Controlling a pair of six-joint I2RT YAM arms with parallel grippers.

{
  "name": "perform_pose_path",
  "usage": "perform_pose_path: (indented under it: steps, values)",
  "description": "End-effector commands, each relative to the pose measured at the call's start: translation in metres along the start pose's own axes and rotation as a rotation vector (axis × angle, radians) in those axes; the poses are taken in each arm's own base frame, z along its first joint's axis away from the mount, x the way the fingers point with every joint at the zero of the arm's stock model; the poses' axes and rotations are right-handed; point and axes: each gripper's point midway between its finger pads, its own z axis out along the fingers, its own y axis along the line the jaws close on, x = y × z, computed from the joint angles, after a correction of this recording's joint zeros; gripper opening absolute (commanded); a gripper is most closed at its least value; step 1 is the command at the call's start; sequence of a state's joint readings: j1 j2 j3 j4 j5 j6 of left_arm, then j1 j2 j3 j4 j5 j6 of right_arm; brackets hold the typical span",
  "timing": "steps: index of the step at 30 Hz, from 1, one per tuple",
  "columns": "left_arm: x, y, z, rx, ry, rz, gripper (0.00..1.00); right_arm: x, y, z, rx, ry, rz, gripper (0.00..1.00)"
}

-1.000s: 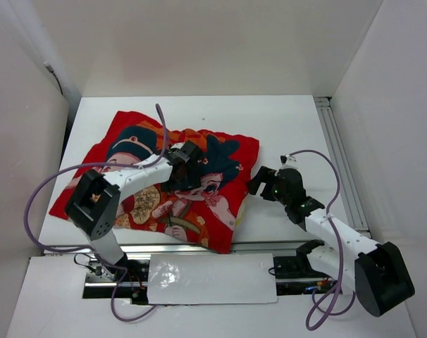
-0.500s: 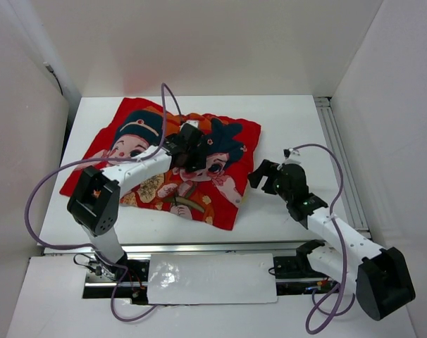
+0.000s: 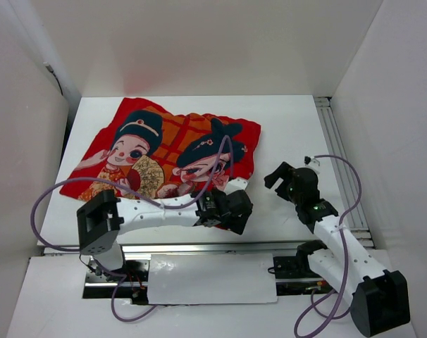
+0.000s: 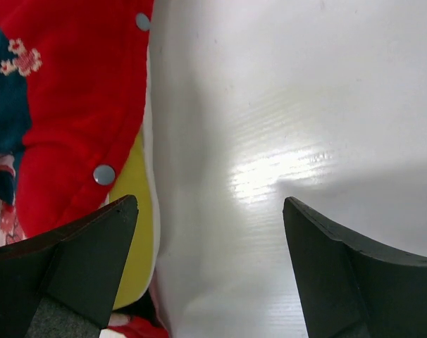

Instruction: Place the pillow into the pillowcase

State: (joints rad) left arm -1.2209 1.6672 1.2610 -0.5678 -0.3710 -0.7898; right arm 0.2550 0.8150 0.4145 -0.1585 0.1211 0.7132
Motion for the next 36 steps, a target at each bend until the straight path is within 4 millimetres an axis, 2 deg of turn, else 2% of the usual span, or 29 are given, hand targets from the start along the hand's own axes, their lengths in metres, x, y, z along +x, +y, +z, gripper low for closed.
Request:
perform_pose_path:
  steps: [1,2,5,7,8,11,12,14,15,16,17,19,23,24,25,26,27,29,31,32,33,34,35,36]
  values:
    - [0.020,0.003,0.030,-0.048,0.065,-0.201,1.00,0.013,0.001,-0.007,-0.052,0.051,0.011,0.91]
    - [0.017,-0.001,0.032,-0.048,0.064,-0.218,1.00,0.015,0.011,-0.009,-0.112,0.063,0.012,0.91]
    - [0.012,0.001,0.046,-0.107,0.028,-0.294,1.00,0.023,0.023,-0.013,-0.209,0.089,0.001,0.91]
    - [0.013,0.012,0.051,-0.186,0.014,-0.317,1.00,0.021,0.028,-0.017,-0.236,0.078,-0.016,0.91]
    - [0.009,0.010,0.052,-0.194,0.005,-0.327,1.00,0.022,0.029,-0.018,-0.247,0.085,-0.032,0.91]
    - [0.013,0.010,0.067,-0.224,0.014,-0.322,0.89,0.017,0.026,-0.020,-0.244,0.058,-0.064,0.91]
    - [0.012,0.009,0.068,-0.228,0.018,-0.320,0.67,0.014,0.027,-0.022,-0.248,0.052,-0.076,0.91]
    - [0.016,0.012,0.071,-0.260,0.027,-0.324,0.37,0.016,0.029,-0.023,-0.263,0.061,-0.099,0.91]
    - [0.016,0.012,0.071,-0.260,0.027,-0.325,0.27,0.018,0.030,-0.024,-0.273,0.069,-0.099,0.91]
    - [0.014,0.014,0.072,-0.267,0.018,-0.323,0.05,0.019,0.031,-0.025,-0.282,0.075,-0.111,0.91]
    - [0.014,0.013,0.072,-0.268,0.016,-0.335,0.00,0.024,0.030,-0.022,-0.285,0.089,-0.111,0.91]
    - [0.012,0.015,0.069,-0.265,0.002,-0.339,0.00,0.034,0.031,-0.022,-0.325,0.117,-0.132,0.90]
    - [0.000,0.019,0.043,-0.211,-0.051,-0.357,0.00,0.051,0.043,-0.023,-0.443,0.186,-0.190,0.84]
    - [-0.005,0.022,0.027,-0.177,-0.077,-0.357,0.00,0.055,0.045,-0.022,-0.466,0.205,-0.214,0.84]
    - [-0.010,0.023,0.020,-0.150,-0.099,-0.350,0.00,0.058,0.057,-0.027,-0.543,0.218,-0.242,0.82]
    - [-0.018,0.016,0.014,-0.093,-0.132,-0.355,0.00,0.061,0.061,-0.028,-0.568,0.226,-0.259,0.82]
    - [-0.022,0.018,0.000,-0.047,-0.157,-0.315,0.00,0.063,0.067,-0.026,-0.597,0.225,-0.278,0.82]
    - [-0.032,0.000,-0.013,0.075,-0.199,-0.300,0.00,0.062,0.080,-0.027,-0.647,0.221,-0.334,0.76]
    - [-0.035,-0.006,-0.023,0.142,-0.219,-0.237,0.00,0.072,0.088,-0.024,-0.684,0.277,-0.377,0.69]
    - [-0.041,-0.010,-0.034,0.185,-0.234,-0.227,0.00,0.073,0.103,-0.026,-0.724,0.279,-0.411,0.63]
    - [-0.041,-0.017,-0.039,0.229,-0.226,-0.182,0.00,0.082,0.105,-0.020,-0.722,0.318,-0.426,0.55]
    - [-0.042,-0.023,-0.046,0.255,-0.230,-0.169,0.00,0.082,0.115,-0.019,-0.750,0.312,-0.439,0.49]
    - [-0.045,-0.026,-0.052,0.280,-0.240,-0.162,0.00,0.087,0.132,-0.023,-0.804,0.323,-0.460,0.46]
    - [-0.047,-0.029,-0.055,0.298,-0.241,-0.132,0.00,0.096,0.136,-0.017,-0.815,0.360,-0.452,0.37]
